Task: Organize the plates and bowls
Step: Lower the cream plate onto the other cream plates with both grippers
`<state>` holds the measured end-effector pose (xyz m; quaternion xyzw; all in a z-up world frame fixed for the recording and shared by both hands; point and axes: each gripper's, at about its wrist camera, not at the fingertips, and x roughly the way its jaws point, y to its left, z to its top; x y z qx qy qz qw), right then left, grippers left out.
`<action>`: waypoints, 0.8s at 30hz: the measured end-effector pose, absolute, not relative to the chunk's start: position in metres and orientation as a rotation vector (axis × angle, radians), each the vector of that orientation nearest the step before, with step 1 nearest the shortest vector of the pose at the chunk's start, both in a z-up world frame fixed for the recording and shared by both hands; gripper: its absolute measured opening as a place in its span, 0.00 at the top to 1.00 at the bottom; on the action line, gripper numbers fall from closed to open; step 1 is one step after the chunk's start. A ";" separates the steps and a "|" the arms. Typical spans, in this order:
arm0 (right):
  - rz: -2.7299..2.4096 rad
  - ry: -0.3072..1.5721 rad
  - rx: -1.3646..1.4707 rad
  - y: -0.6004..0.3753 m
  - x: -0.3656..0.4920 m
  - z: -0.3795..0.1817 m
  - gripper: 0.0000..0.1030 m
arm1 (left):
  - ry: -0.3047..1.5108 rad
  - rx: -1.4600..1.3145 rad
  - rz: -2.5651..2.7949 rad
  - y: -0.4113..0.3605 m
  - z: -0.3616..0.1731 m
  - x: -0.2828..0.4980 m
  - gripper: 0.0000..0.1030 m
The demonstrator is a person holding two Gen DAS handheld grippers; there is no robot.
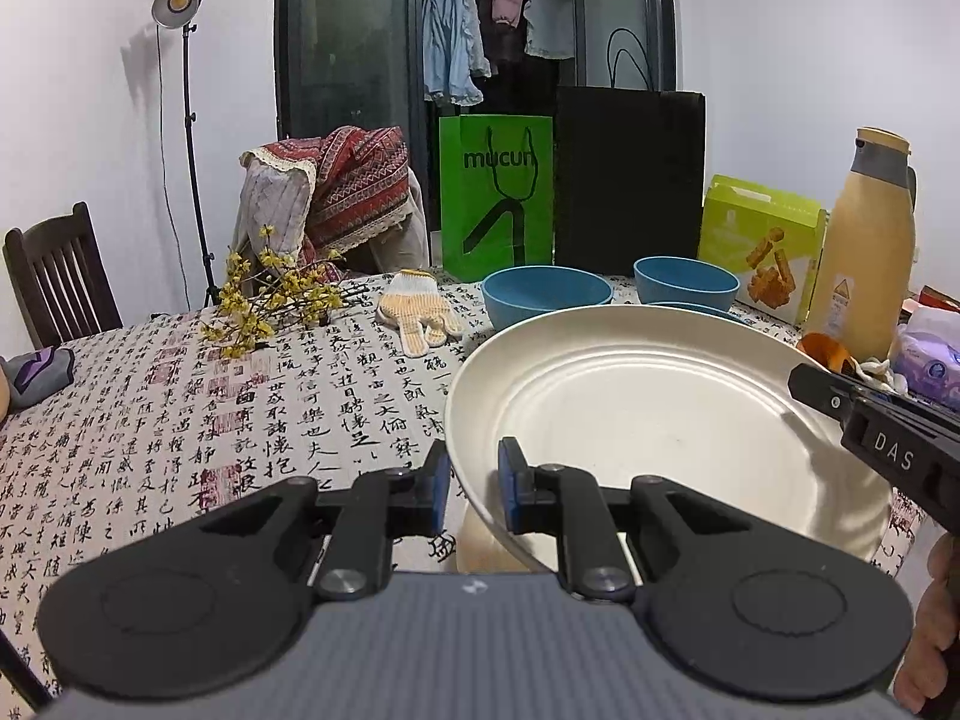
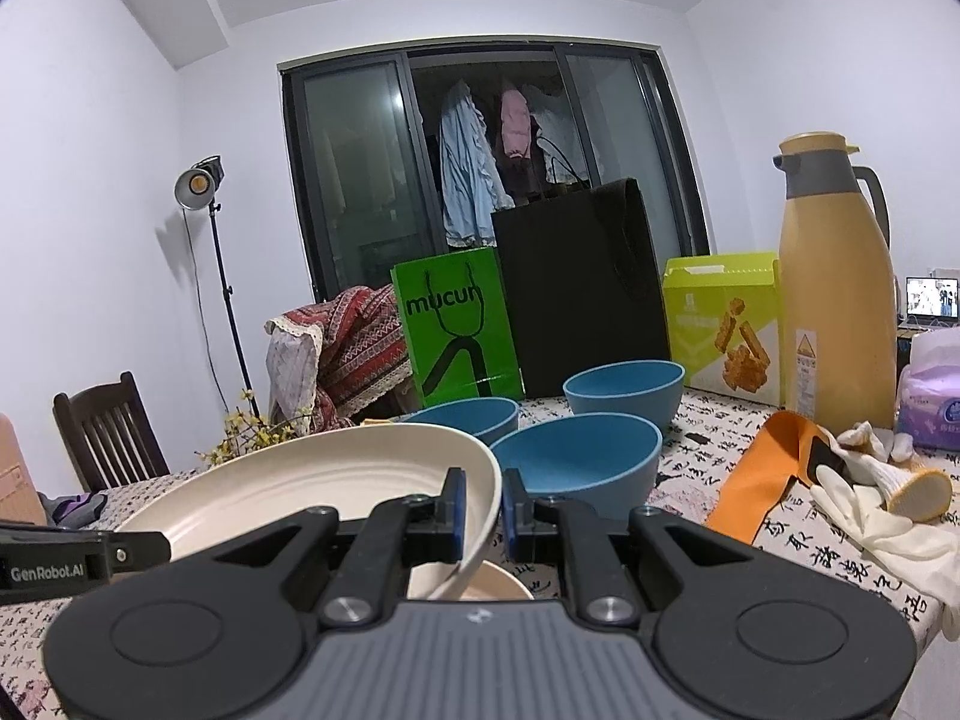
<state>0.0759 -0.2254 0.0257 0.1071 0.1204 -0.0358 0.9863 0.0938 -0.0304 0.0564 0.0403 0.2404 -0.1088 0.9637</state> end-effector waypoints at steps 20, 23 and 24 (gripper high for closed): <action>-0.067 0.285 0.253 -0.241 0.078 -0.004 0.88 | 0.499 0.104 -0.184 -0.049 0.030 0.094 0.84; -0.064 0.288 0.255 -0.242 0.079 -0.007 0.88 | 0.495 0.108 -0.177 -0.050 0.026 0.094 0.84; -0.062 0.290 0.255 -0.243 0.079 -0.009 0.88 | 0.495 0.109 -0.176 -0.050 0.026 0.094 0.84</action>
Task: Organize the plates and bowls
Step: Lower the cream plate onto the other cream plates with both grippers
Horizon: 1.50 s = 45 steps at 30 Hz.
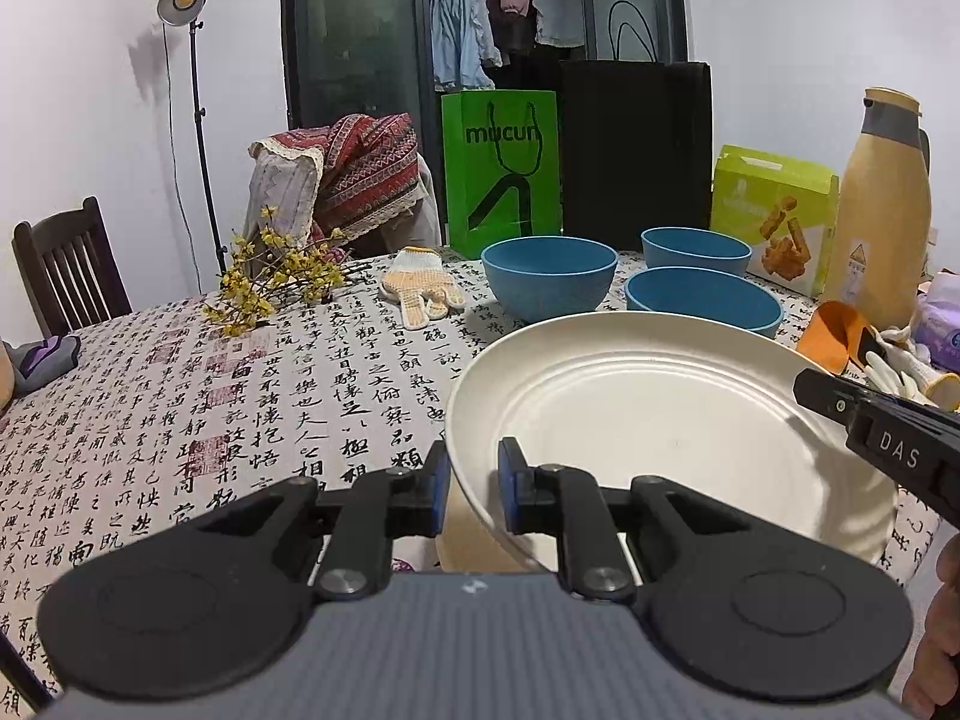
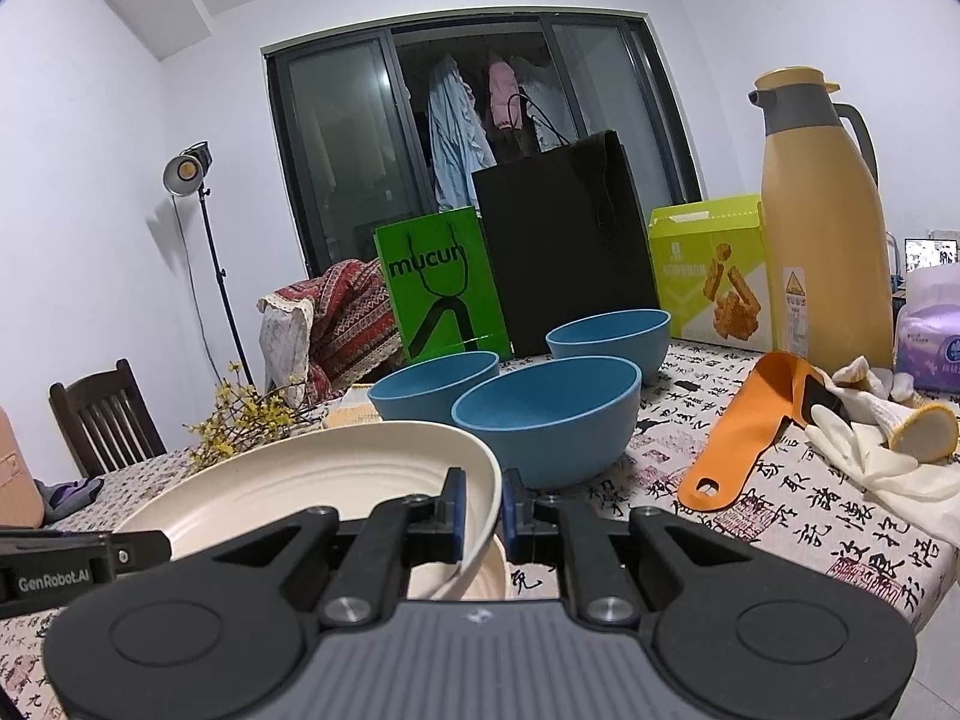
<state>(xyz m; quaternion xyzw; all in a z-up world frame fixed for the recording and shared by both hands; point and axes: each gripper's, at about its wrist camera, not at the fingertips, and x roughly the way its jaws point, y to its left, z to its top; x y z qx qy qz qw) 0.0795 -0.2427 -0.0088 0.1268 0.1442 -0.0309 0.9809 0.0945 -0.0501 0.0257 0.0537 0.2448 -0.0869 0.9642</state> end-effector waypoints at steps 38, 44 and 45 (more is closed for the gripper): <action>-0.050 0.342 0.131 -0.229 0.108 -0.043 0.88 | 0.534 0.157 -0.134 -0.051 -0.019 0.118 0.82; -0.047 0.349 0.078 -0.226 0.108 -0.044 0.86 | 0.527 0.187 -0.138 -0.054 -0.026 0.117 0.82; -0.042 0.350 0.077 -0.227 0.108 -0.044 0.85 | 0.522 0.188 -0.139 -0.054 -0.027 0.116 0.82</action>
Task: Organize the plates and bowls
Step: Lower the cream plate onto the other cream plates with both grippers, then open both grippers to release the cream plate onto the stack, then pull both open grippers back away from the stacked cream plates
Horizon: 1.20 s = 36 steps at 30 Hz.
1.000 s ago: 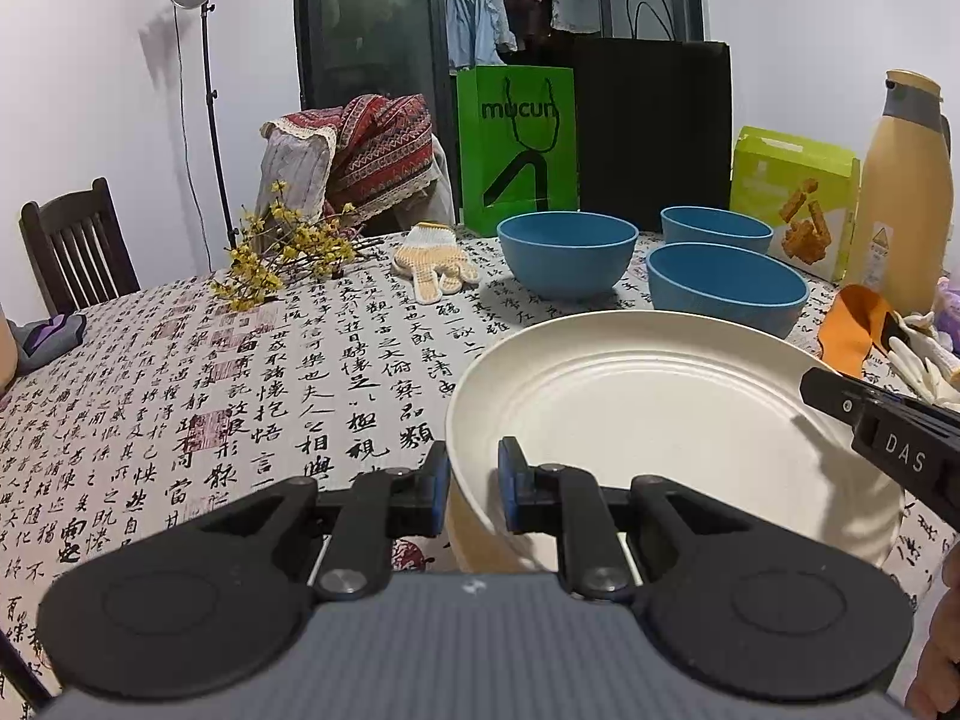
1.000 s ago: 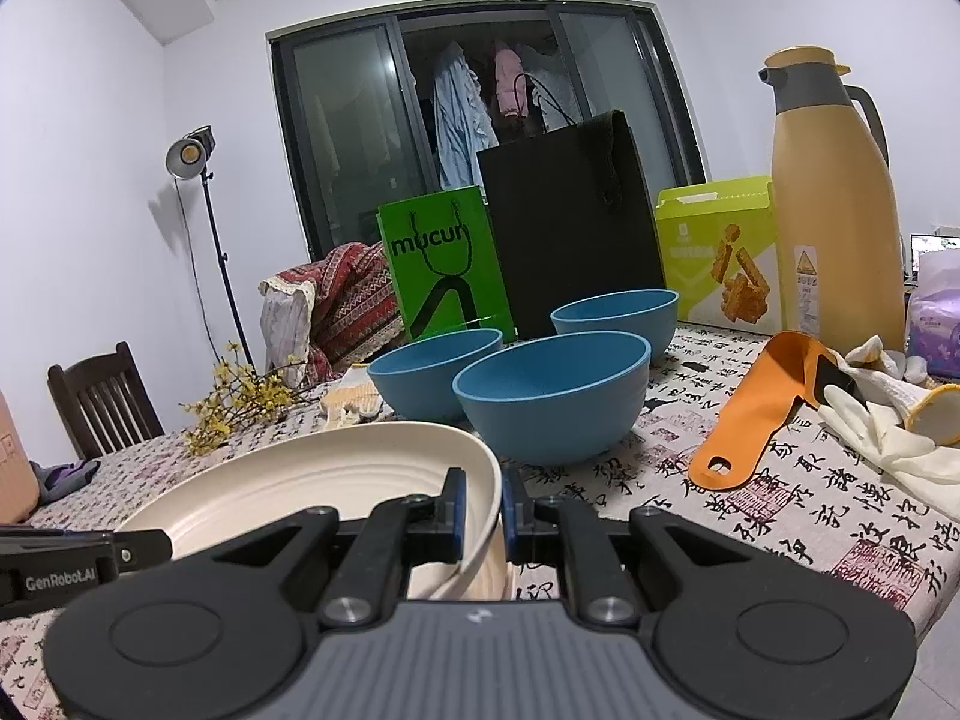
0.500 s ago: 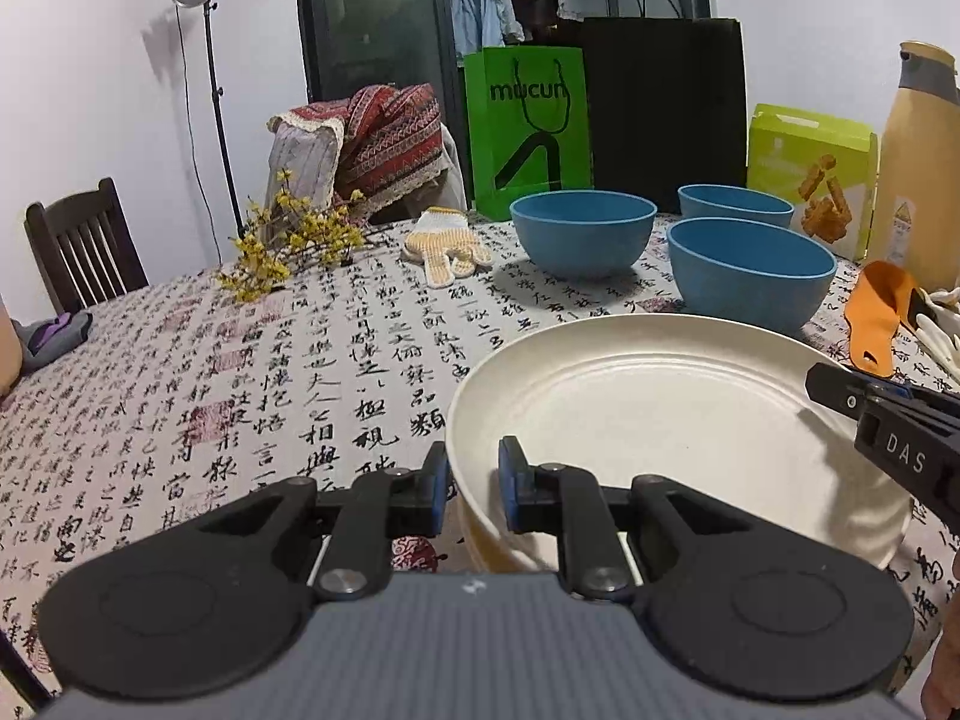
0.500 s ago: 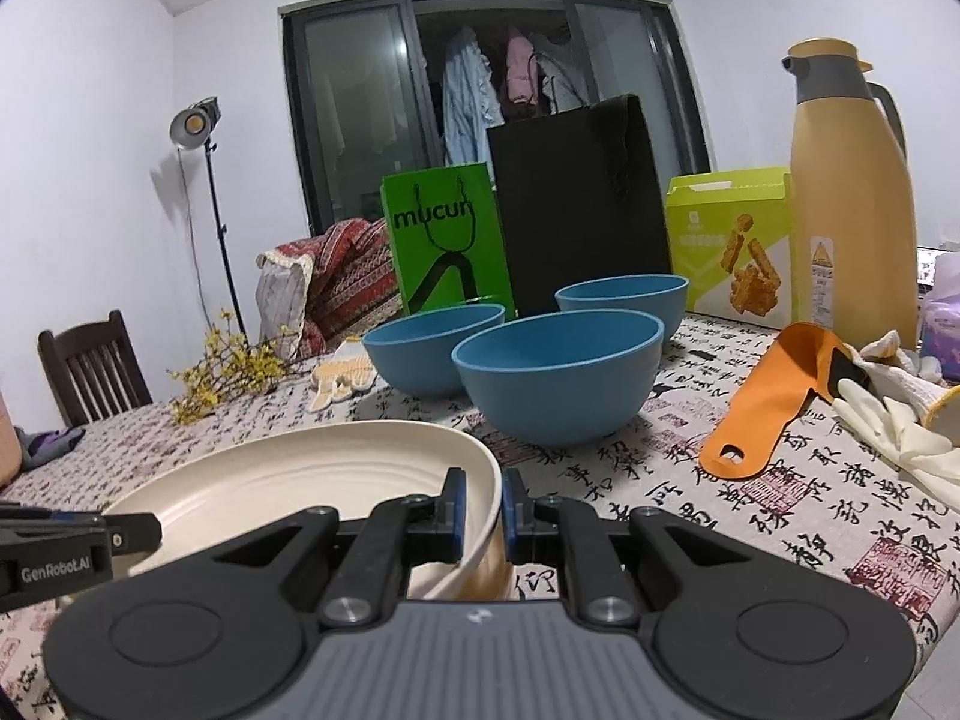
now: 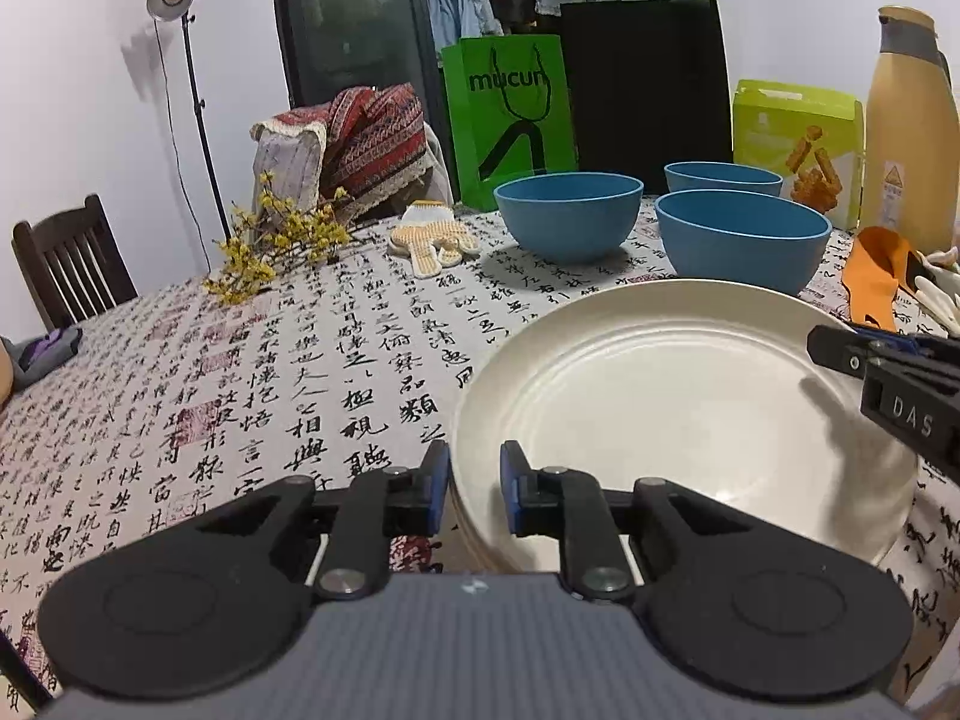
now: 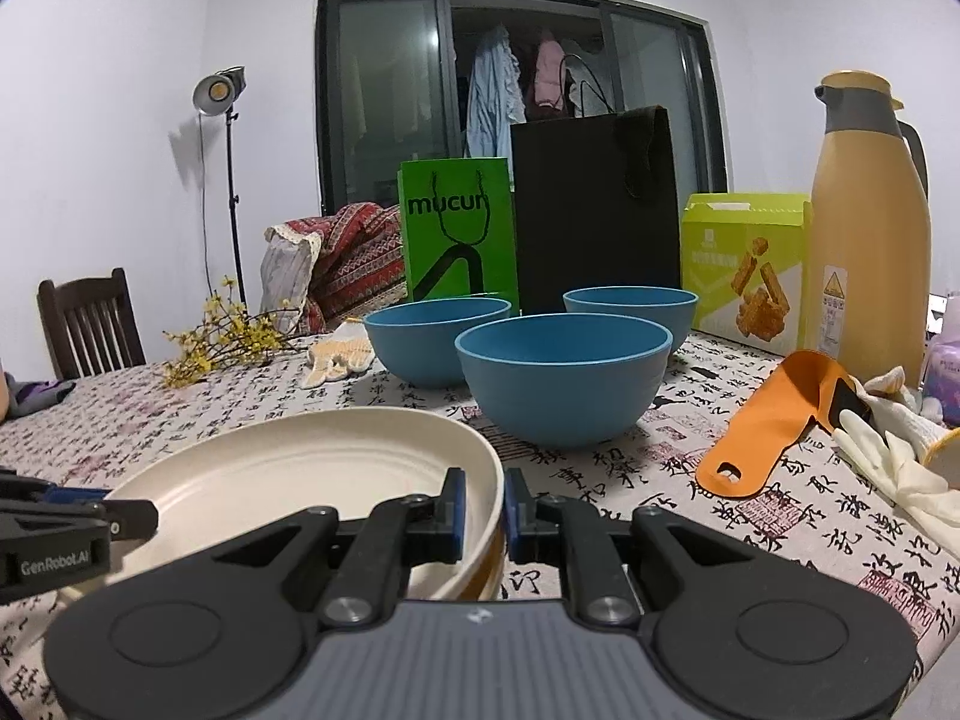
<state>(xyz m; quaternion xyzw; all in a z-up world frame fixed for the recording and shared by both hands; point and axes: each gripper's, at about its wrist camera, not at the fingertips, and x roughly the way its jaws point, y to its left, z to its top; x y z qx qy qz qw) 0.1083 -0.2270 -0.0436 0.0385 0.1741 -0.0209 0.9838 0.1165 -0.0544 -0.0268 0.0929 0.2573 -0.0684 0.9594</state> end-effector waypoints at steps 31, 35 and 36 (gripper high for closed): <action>0.027 0.312 0.171 -0.253 0.129 -0.044 0.00 | 0.428 -0.021 -0.140 -0.022 -0.024 0.112 0.00; 0.014 0.325 0.186 -0.255 0.131 -0.044 0.00 | 0.429 -0.011 -0.134 -0.024 -0.025 0.111 0.00; 0.012 0.327 0.185 -0.255 0.131 -0.045 0.00 | 0.428 -0.010 -0.134 -0.025 -0.026 0.110 0.00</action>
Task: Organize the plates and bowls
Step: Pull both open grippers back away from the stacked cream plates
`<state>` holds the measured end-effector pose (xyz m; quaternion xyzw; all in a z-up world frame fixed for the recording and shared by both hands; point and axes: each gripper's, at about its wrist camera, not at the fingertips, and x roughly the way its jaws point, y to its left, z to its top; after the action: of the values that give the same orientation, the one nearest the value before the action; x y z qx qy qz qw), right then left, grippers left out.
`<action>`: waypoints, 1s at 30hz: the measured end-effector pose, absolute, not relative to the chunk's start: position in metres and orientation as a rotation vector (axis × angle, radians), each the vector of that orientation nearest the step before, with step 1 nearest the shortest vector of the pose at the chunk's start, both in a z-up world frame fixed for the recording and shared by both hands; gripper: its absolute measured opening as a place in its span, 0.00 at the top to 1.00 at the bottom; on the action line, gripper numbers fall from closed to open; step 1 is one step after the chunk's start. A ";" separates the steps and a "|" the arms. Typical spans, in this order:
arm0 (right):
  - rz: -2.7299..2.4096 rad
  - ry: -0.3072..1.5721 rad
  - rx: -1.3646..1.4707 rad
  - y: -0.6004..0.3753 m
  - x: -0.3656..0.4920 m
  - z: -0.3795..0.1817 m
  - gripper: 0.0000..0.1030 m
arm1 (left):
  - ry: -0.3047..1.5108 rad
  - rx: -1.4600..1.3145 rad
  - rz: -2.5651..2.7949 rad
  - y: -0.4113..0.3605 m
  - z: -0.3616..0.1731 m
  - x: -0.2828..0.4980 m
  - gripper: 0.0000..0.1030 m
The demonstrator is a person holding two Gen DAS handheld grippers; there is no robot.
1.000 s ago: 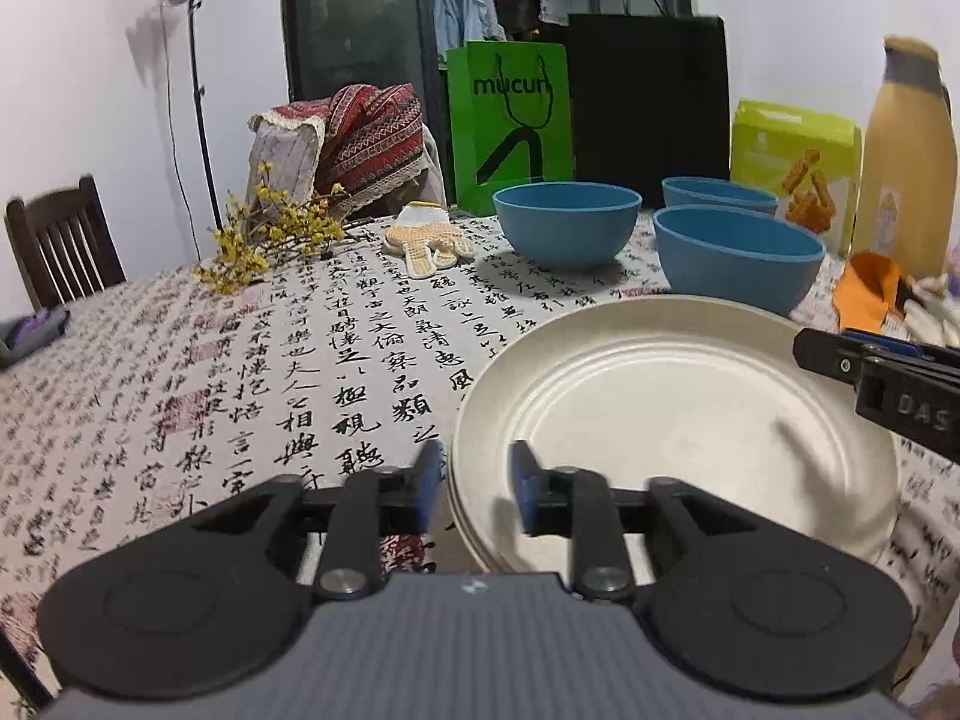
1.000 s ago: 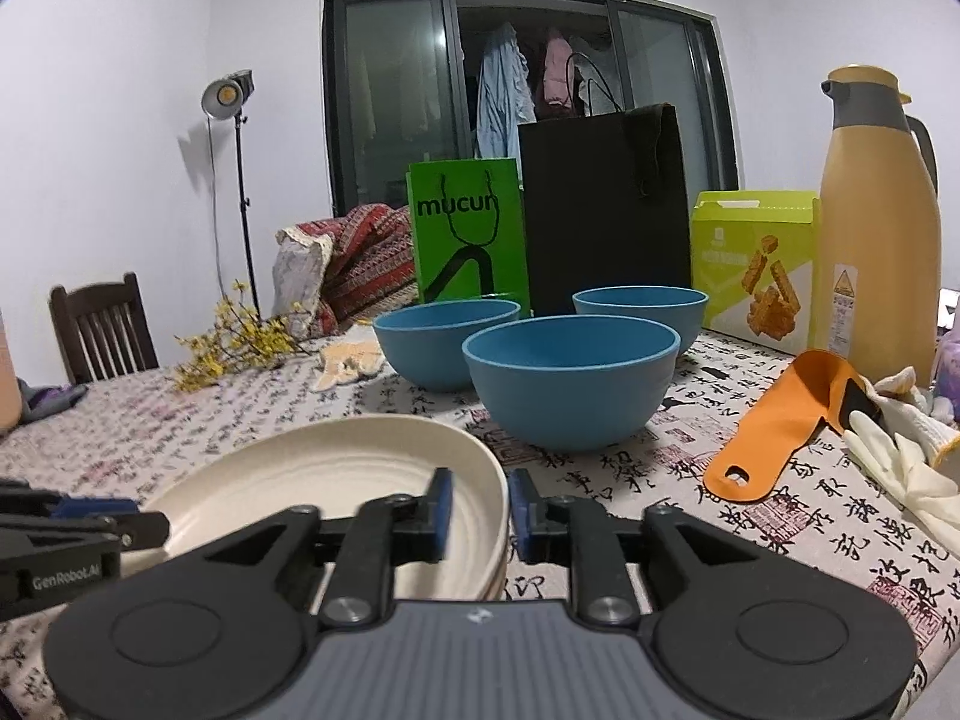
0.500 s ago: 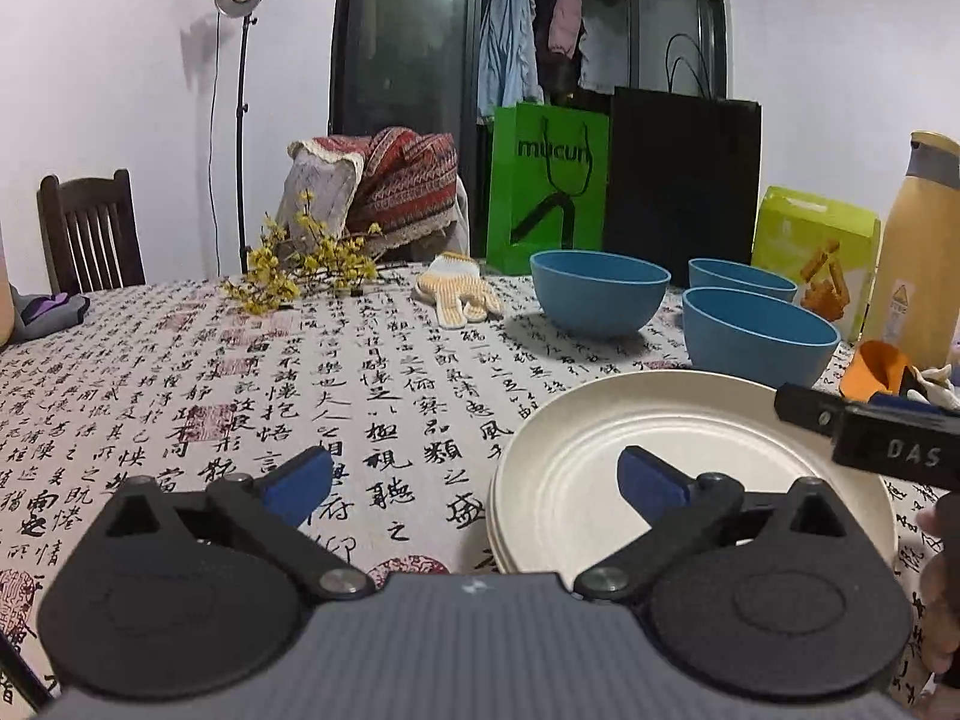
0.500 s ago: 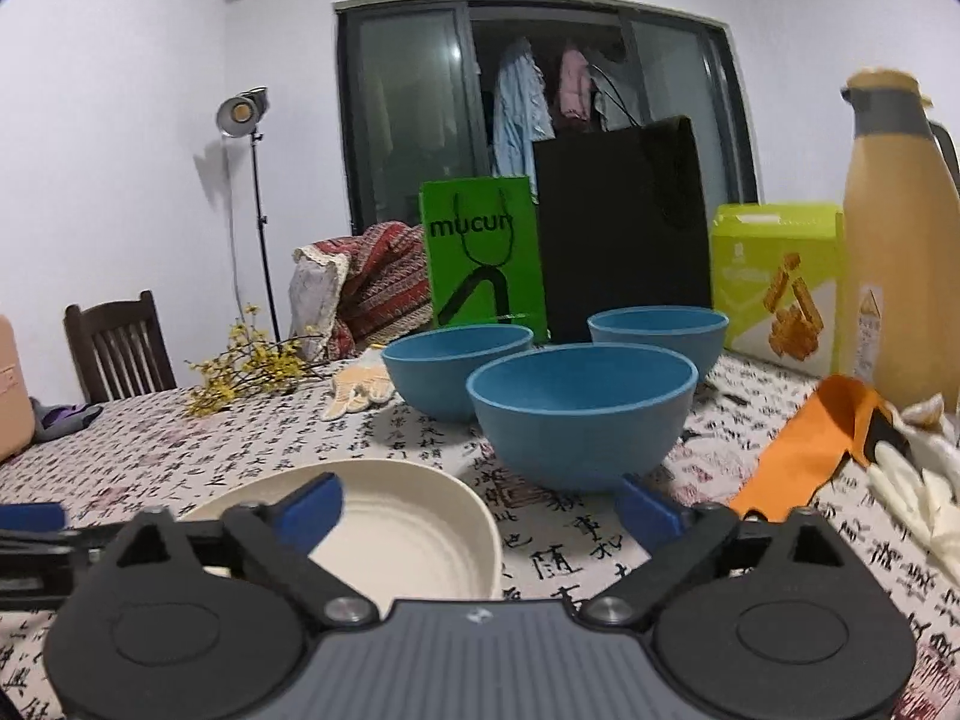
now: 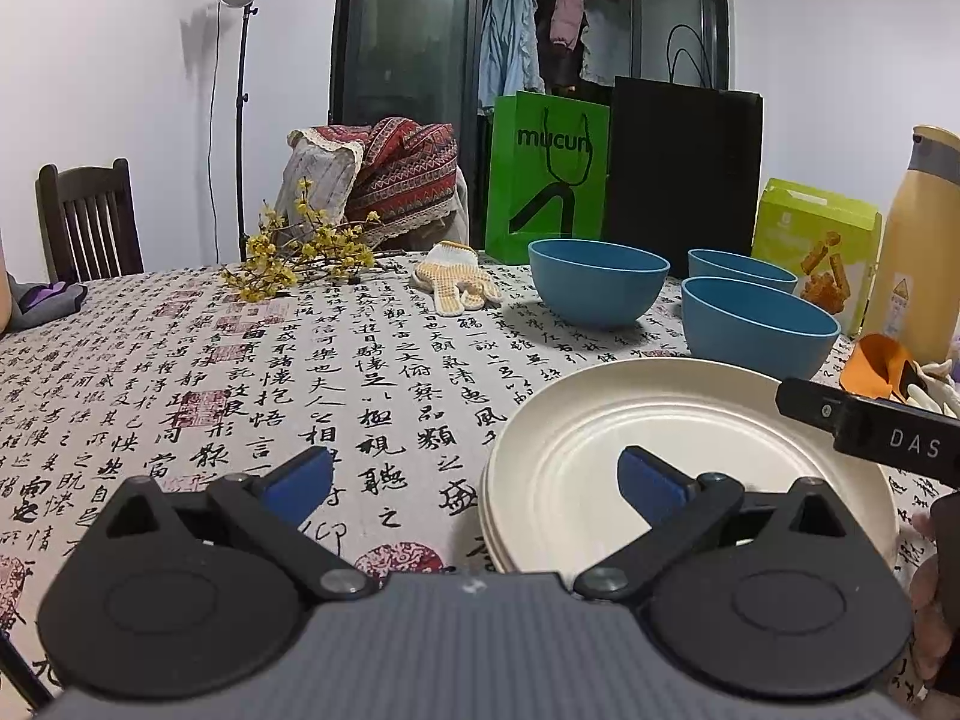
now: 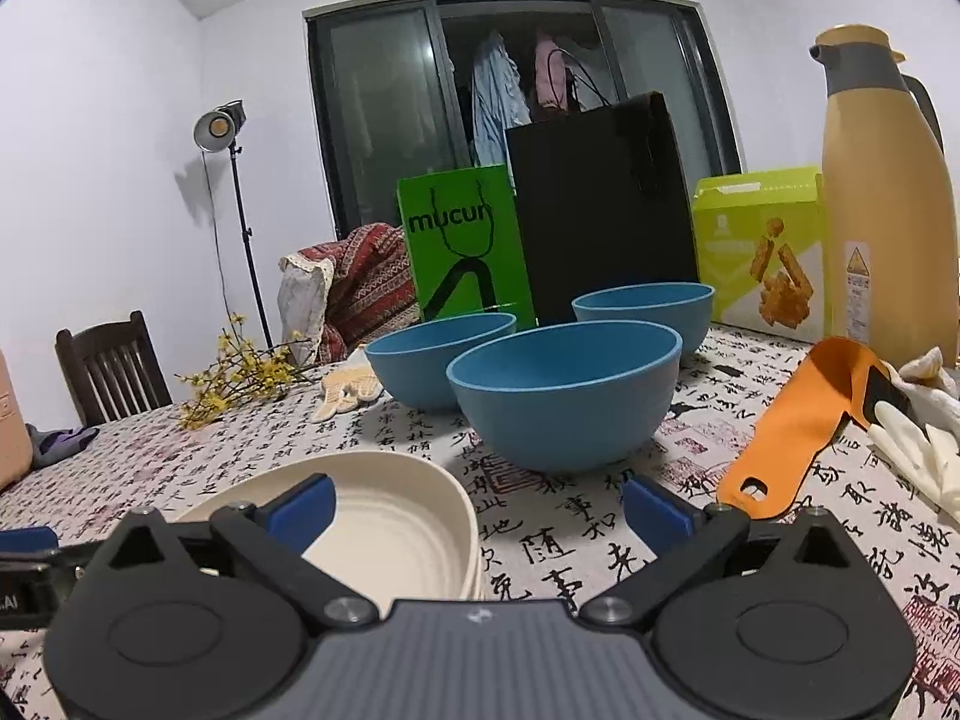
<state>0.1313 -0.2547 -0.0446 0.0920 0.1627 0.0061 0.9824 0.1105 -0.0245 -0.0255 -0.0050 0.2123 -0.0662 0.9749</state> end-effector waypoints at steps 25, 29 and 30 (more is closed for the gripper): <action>-0.018 0.357 0.159 -0.250 0.132 -0.043 0.00 | 0.371 -0.031 -0.096 -0.020 -0.023 0.103 0.00; -0.019 0.338 0.164 -0.251 0.129 -0.044 0.00 | 0.376 -0.053 -0.096 -0.015 -0.022 0.105 0.00; -0.016 0.330 0.162 -0.251 0.128 -0.044 0.00 | 0.372 -0.064 -0.080 -0.013 -0.022 0.106 0.00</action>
<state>0.1277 -0.2505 -0.0444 0.0804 0.1639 -0.0081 0.9832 0.1058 -0.0134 -0.0223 -0.0317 0.1851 -0.0397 0.9814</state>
